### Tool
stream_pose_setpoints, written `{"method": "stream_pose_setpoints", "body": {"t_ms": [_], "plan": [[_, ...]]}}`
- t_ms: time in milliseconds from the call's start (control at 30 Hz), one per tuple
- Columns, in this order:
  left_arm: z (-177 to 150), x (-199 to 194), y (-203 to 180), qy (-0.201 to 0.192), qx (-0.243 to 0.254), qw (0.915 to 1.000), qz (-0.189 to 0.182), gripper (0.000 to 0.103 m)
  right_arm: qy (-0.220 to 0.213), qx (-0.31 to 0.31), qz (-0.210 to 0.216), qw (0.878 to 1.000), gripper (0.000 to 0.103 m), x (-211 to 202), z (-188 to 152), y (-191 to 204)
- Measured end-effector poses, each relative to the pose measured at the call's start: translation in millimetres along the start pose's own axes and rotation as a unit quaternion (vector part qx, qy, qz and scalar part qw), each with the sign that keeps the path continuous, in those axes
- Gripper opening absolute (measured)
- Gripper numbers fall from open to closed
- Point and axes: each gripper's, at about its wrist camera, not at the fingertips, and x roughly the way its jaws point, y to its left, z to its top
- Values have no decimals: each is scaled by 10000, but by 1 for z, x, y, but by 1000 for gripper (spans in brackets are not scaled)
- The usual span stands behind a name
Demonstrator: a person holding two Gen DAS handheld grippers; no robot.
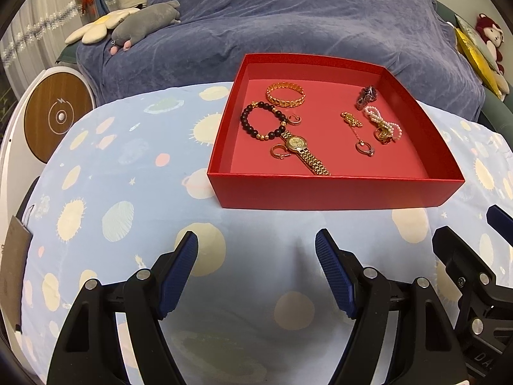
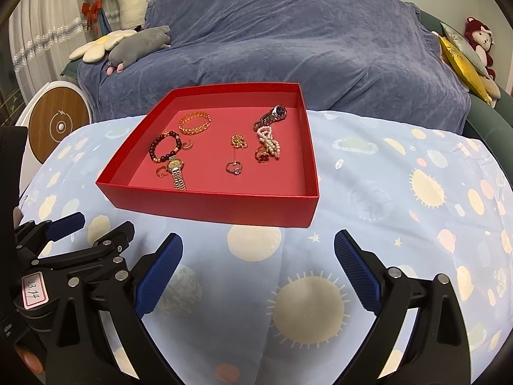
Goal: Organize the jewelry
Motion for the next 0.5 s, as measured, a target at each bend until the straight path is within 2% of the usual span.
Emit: {"method": "stream_pose_setpoints", "body": {"t_ms": [500], "plan": [[0,-1,1,17,-14,10000,0,73,-2,-6,-1,10000,93,0,0,0]]}}
